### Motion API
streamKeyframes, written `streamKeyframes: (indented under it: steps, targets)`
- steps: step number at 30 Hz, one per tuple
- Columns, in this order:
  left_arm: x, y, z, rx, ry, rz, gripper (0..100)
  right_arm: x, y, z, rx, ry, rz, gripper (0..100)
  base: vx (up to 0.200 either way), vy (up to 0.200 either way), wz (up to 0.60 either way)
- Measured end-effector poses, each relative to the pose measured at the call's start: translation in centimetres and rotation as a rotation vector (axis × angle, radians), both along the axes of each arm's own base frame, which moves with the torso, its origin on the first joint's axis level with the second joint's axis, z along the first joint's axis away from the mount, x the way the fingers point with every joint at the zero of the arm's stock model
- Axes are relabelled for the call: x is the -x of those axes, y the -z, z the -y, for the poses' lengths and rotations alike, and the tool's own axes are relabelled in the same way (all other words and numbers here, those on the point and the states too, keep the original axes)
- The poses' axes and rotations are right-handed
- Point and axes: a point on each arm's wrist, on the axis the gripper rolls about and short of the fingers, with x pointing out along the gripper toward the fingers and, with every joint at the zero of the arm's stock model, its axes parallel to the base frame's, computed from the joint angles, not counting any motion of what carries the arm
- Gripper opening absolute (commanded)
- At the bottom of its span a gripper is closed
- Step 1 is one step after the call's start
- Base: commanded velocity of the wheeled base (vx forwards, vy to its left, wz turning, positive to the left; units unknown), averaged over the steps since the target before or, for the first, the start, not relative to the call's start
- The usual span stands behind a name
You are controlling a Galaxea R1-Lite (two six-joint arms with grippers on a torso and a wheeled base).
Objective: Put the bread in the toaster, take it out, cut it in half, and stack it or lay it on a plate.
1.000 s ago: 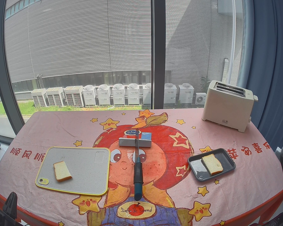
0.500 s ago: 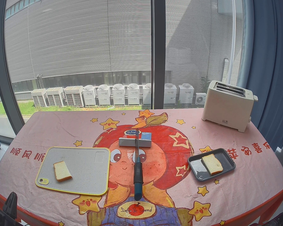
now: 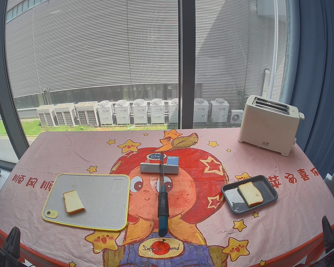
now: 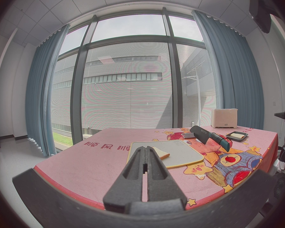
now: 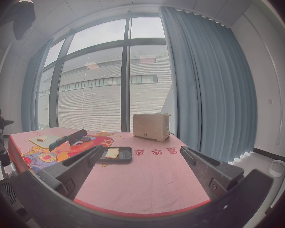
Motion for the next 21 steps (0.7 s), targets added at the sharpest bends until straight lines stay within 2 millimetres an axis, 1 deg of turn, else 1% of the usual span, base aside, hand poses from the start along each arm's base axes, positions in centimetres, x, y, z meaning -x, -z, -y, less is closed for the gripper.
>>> streamKeyframes:
  steps: [1, 13, 18, 19, 21]
  targets:
    - [0.00, 0.00, 0.00, 0.000, 0.000, 0.000, 0, -0.01, 0.24, 0.00, -0.001, -0.004, -0.013, 100, 0.000, 0.000, 0.00]
    - [0.00, 0.00, 0.00, 0.000, 0.000, 0.000, 0, -0.02, 0.35, 0.02, -0.003, 0.007, -0.016, 100, 0.000, 0.000, 0.00]
    - [0.00, 0.00, 0.00, 0.000, 0.000, 0.000, 0, -0.02, 0.48, 0.15, 0.013, 0.069, -0.029, 100, 0.000, 0.000, 0.00]
    - [0.00, 0.00, 0.00, 0.000, 0.000, 0.000, 0, -0.01, 0.72, 0.24, 0.016, 0.109, -0.052, 100, 0.000, 0.000, 0.00]
    - [0.00, 0.00, 0.00, 0.000, 0.000, 0.000, 0, 0.01, 0.92, 0.29, 0.017, 0.137, -0.072, 100, 0.000, 0.000, 0.00]
